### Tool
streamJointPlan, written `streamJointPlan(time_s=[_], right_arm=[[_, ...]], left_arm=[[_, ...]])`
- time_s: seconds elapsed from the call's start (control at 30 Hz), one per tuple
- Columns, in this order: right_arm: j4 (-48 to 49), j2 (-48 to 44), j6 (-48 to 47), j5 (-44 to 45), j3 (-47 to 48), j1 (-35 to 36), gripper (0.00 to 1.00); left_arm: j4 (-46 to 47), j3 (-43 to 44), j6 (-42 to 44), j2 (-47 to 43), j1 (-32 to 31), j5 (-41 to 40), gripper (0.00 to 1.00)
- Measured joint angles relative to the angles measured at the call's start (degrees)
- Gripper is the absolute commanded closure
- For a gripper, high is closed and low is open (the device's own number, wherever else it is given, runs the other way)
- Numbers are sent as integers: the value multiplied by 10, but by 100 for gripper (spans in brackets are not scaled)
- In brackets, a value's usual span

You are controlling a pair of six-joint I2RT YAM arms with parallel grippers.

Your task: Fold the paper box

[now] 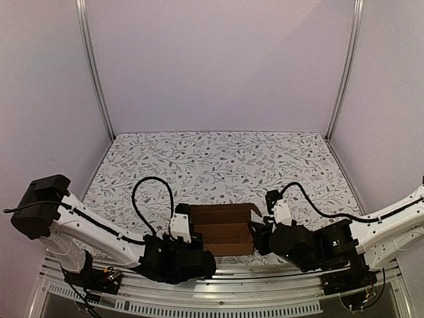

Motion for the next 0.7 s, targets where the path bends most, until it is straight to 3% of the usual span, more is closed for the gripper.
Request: streamJointPlan(time_s=[0.17,0.37,0.6,0.7], right_arm=[[-72,-82,-23,-5,7,0,64],[-126,-103,-91,-12,91,-13,82],[-140,-19,-165,-91,223,-103,100],[-143,40,-182,-125,275,-131,100]], left_arm=[[-12,5,-2,5,-3,-8,100],[-17,11,-5,16,-7,-19,100],[-12,20,-6,40,-13,-49,100],[-7,27,-6,56,-16,-65,100]])
